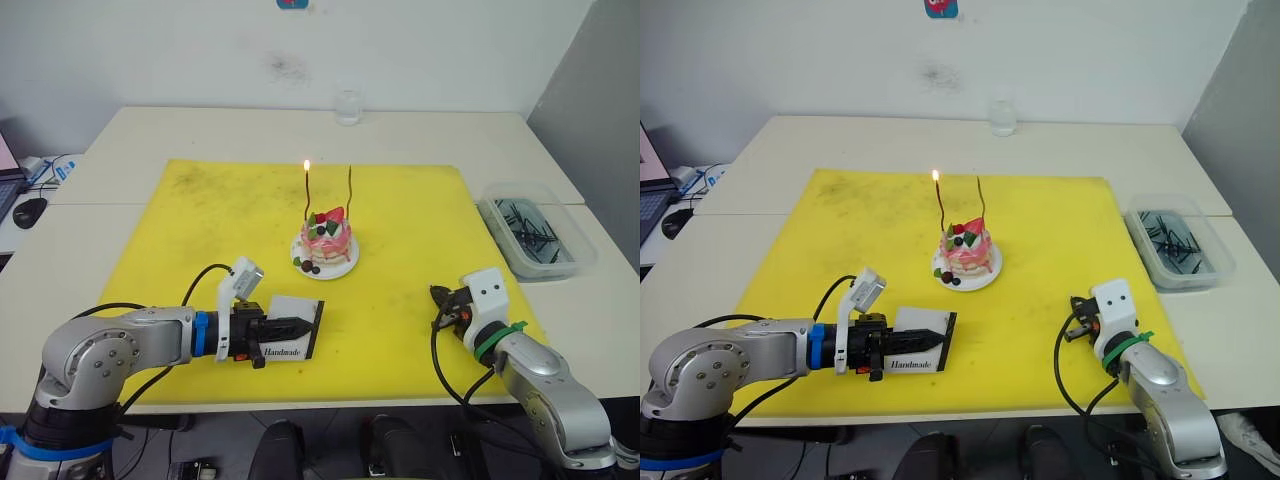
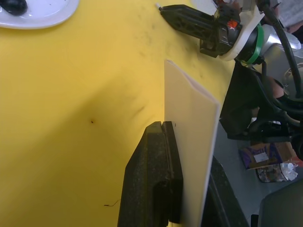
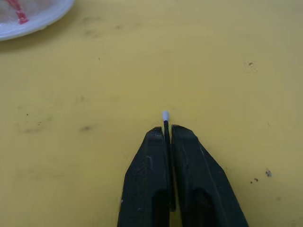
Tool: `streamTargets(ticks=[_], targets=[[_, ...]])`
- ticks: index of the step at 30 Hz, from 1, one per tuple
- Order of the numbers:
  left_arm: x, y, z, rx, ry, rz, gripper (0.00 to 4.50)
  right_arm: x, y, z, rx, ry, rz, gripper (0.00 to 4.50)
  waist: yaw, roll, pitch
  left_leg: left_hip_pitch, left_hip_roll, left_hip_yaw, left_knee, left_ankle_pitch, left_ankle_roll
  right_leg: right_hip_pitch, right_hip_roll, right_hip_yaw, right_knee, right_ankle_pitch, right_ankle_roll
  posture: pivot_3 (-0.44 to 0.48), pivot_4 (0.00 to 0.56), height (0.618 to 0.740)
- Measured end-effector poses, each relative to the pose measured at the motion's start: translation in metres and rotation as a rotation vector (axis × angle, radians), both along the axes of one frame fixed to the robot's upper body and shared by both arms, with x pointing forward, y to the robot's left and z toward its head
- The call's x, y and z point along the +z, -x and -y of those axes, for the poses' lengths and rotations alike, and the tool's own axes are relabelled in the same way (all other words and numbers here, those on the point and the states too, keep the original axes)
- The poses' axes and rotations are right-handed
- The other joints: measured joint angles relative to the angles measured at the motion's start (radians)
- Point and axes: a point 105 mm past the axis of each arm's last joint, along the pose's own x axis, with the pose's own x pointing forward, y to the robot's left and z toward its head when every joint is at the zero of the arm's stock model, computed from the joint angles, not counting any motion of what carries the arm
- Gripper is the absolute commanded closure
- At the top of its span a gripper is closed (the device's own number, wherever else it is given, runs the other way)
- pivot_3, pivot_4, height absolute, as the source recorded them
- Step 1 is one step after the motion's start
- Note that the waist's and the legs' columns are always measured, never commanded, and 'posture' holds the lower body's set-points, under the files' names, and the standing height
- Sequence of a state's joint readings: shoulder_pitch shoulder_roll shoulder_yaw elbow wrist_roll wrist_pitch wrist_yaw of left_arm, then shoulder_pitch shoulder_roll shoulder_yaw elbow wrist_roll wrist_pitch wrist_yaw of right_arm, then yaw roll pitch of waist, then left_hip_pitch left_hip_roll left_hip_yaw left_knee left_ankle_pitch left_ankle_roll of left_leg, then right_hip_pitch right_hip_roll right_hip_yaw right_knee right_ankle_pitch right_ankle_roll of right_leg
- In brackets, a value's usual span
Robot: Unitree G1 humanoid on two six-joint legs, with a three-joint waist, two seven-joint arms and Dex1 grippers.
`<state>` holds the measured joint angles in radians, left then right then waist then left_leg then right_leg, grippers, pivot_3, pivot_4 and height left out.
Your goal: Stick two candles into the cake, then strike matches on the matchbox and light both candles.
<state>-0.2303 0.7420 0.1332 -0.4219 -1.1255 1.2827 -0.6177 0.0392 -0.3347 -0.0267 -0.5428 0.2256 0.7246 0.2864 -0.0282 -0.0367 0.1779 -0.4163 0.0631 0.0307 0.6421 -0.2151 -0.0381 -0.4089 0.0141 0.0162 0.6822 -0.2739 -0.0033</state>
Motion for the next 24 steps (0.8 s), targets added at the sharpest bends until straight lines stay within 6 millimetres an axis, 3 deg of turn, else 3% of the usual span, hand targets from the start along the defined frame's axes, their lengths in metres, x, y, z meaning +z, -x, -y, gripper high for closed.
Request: streamTargets(ticks=[6,20,24], targets=[[0.001,-0.001,0.004,-0.019,-0.002,0.005,4.50,0.002,0.001,-0.001,0.003,-0.015,0.025,1.10,0.000,0.000,0.000,0.000,0.000,0.001,0.000,0.000,0.000,0.000,0.000,0.000,0.000,0.000,0.000,0.000,0.150,0.729],[0.000,-0.004,0.004,-0.021,-0.004,-0.002,4.50,0.003,0.011,-0.003,-0.007,-0.018,0.186,1.10,0.000,0.000,0.000,0.000,0.000,0.000,0.000,0.000,0.000,0.000,0.000,0.000,0.000,0.000,0.000,0.000,0.150,0.729],[0.000,-0.003,0.005,-0.029,-0.001,-0.004,4.50,-0.009,0.009,-0.008,-0.039,-0.033,0.156,1.10,0.000,0.000,0.000,0.000,0.000,0.000,0.000,0.000,0.000,0.000,0.000,0.000,0.000,0.000,0.000,0.000,0.150,0.729]])
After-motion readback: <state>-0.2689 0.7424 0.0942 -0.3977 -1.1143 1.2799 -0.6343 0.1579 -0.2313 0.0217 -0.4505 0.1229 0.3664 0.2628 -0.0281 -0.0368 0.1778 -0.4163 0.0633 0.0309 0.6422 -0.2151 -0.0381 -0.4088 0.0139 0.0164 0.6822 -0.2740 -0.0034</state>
